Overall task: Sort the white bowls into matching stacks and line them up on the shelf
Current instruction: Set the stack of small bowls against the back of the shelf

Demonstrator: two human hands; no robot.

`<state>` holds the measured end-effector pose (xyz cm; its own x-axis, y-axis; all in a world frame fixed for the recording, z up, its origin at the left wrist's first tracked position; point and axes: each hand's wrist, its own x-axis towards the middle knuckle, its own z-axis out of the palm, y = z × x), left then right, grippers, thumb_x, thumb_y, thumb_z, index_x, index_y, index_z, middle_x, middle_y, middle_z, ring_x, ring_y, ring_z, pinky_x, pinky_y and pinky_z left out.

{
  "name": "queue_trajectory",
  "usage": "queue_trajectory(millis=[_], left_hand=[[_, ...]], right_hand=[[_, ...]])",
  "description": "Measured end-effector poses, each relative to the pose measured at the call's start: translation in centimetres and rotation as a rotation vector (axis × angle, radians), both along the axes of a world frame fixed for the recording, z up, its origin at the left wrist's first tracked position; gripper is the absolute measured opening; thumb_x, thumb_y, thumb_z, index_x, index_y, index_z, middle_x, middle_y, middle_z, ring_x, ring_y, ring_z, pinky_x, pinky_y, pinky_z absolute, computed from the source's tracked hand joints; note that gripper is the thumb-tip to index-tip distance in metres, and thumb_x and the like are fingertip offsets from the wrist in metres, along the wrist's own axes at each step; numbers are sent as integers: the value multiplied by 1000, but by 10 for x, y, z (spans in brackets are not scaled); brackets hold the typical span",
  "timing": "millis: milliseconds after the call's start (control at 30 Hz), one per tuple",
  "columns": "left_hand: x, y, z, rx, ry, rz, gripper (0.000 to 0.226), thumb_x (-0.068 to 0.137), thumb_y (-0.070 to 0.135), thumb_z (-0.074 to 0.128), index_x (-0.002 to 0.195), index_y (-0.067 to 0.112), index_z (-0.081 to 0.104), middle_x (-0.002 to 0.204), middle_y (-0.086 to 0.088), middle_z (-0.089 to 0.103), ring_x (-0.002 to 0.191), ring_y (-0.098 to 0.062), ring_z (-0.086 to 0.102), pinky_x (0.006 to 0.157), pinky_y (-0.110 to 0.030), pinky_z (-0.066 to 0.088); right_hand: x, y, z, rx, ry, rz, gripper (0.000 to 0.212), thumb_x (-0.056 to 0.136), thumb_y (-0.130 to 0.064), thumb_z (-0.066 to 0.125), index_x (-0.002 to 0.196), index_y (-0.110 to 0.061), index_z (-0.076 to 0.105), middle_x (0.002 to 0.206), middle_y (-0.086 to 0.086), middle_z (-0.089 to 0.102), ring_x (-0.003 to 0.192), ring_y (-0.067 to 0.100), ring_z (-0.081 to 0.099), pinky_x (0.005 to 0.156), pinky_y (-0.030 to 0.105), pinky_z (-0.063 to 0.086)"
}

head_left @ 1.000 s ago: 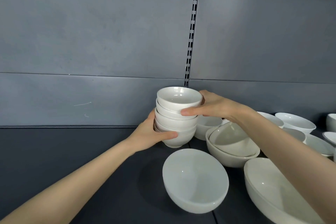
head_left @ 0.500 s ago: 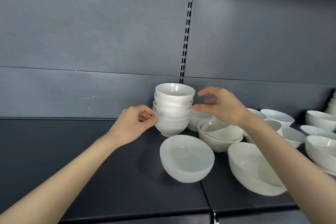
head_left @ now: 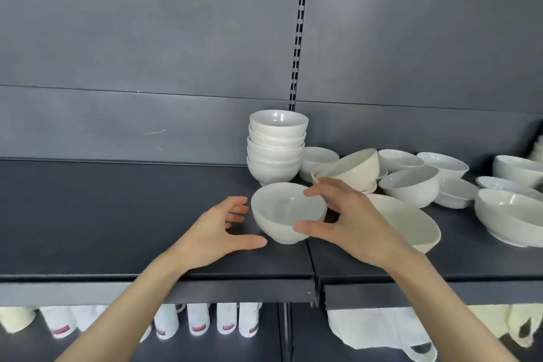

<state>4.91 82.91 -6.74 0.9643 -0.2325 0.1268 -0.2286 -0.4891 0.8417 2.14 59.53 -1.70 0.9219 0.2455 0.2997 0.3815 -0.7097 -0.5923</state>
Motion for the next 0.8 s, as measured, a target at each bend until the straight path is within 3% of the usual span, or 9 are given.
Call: queue_trajectory(millis=[133,300,433,533,700,800], left_hand=[[2,-10,-5,-39,8,-73,70,69,25,84,130,29,48,122,15,62,116,0,56,97,-13,40],[4,-17,-10,-69,-37,-65,63,74,21,82,128,26,51,120,15,64,116,1,56,97,-14,40],[1,-16,-10,-131,-58,-36,58,72,18,82,122,29,53,114,13,67,111,-1,60,97,-17,43],[-4,-15,-6,-245,-78,-12,58,71,13,82,120,25,55,111,6,69,103,-5,66,90,-19,49],[-4,-12,18,-449,-110,15,58,71,5,80,117,23,50,110,-3,69,97,-14,69,81,-21,54],[6,-13,39,-492,-197,42,57,70,4,81,115,22,51,110,-2,69,97,-12,69,86,-23,54]], right_hand=[[-7,3,-8,-32,-52,-54,53,72,-44,77,119,-26,59,116,-13,43,111,5,42,90,19,34],[-5,7,-14,-100,-29,-95,39,77,-42,75,109,-23,64,132,-2,50,121,19,47,93,27,40],[-3,7,-15,-12,-41,-89,23,76,-31,78,83,-12,68,100,-8,57,109,10,51,80,21,34],[2,7,-15,76,-36,-21,20,74,-29,80,75,-12,69,89,-9,66,110,7,55,86,25,44],[13,10,8,272,-113,18,12,70,-28,82,70,-22,71,117,-8,63,118,-2,52,101,20,40],[25,12,30,334,-208,62,13,66,-29,83,69,-28,71,117,-9,63,119,3,55,105,32,41]])
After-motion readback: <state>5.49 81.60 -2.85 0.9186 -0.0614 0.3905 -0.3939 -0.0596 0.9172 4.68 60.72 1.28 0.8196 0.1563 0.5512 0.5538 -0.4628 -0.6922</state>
